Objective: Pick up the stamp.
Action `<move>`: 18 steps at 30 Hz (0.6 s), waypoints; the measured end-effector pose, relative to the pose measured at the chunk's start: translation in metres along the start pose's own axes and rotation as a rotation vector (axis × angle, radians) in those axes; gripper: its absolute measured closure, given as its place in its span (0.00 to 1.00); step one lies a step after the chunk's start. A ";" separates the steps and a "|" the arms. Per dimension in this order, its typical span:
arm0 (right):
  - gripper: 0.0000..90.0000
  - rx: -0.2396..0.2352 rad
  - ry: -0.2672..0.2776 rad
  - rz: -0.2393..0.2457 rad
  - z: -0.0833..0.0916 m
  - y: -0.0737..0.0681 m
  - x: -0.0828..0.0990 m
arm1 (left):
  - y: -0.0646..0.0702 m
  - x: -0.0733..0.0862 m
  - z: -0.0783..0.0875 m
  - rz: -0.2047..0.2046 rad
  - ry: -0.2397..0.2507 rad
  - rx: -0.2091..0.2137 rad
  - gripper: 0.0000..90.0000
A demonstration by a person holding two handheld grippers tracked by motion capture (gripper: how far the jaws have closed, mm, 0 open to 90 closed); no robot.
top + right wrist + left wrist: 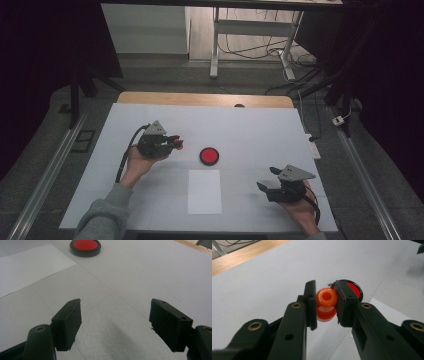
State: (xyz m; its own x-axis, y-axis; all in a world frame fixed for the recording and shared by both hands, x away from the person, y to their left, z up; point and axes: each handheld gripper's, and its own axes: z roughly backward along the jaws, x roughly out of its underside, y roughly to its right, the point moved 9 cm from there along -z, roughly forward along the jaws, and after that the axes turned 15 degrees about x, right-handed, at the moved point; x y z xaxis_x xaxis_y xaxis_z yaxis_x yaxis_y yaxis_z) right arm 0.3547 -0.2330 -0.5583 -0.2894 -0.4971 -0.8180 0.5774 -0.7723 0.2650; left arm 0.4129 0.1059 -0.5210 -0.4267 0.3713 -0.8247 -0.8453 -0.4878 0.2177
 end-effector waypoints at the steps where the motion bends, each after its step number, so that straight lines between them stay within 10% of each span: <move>1: 0.28 0.000 -0.001 -0.001 0.000 0.000 0.000 | 0.002 -0.002 0.002 0.000 0.009 0.004 0.81; 18: 0.28 -0.002 0.005 -0.001 0.000 -0.001 -0.001 | 0.023 -0.011 0.006 -0.029 0.025 0.063 0.81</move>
State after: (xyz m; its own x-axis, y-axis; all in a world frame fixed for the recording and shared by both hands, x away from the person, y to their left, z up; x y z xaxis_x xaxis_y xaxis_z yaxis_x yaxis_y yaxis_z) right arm 0.3542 -0.2317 -0.5581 -0.2863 -0.4944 -0.8207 0.5789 -0.7718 0.2630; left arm 0.3961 0.0949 -0.5040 -0.3938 0.3645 -0.8438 -0.8763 -0.4260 0.2249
